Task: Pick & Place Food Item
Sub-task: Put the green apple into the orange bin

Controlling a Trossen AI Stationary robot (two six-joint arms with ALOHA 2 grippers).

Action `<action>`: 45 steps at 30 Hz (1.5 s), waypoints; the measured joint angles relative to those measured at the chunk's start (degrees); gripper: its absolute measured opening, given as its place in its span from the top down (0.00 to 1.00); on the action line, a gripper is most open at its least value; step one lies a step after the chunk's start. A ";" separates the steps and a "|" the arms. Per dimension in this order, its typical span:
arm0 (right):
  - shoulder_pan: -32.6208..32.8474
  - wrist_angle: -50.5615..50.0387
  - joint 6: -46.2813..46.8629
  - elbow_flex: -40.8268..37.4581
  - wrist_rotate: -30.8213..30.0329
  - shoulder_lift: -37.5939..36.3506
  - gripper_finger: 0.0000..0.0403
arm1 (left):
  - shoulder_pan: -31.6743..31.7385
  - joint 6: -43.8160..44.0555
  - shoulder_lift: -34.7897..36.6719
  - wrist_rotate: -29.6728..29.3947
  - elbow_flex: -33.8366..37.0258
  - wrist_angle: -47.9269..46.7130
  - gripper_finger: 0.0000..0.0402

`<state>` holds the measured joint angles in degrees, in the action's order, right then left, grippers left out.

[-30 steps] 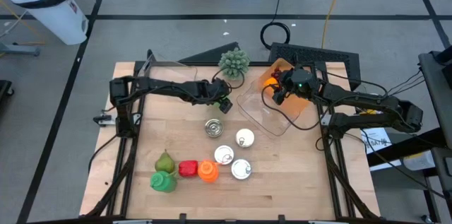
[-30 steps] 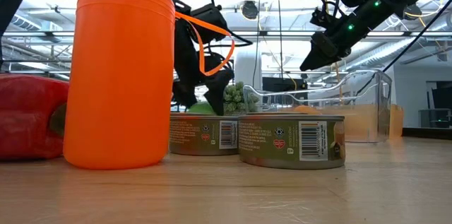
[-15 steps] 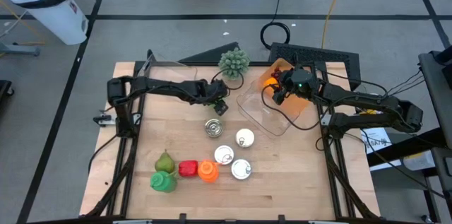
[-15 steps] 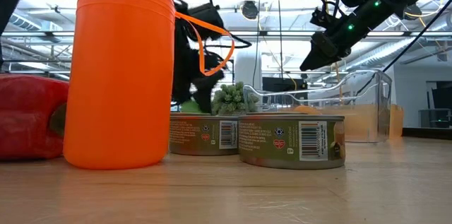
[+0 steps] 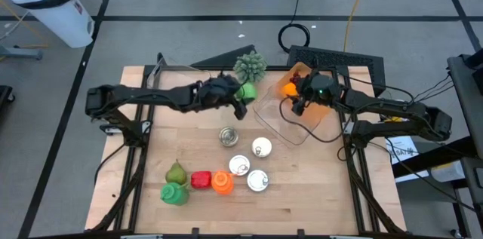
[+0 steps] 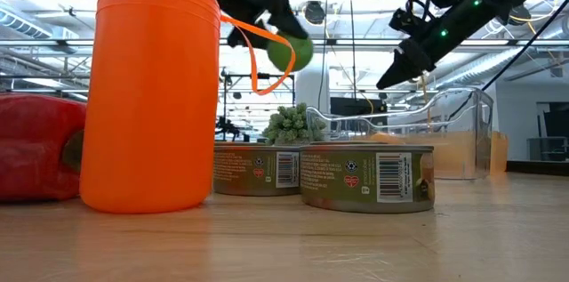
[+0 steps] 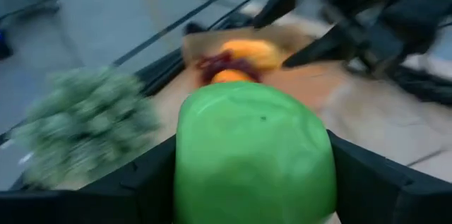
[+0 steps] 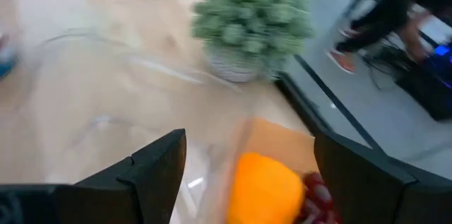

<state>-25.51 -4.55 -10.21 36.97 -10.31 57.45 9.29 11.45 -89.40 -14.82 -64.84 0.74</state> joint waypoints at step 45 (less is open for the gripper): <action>23.29 65.18 -50.21 -0.14 -3.25 26.44 0.11 | 0.76 2.87 -0.16 21.53 20.26 49.15 0.24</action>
<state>-2.22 60.63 -60.42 36.83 -13.56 83.89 10.04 14.31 -89.56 6.71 -44.58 49.88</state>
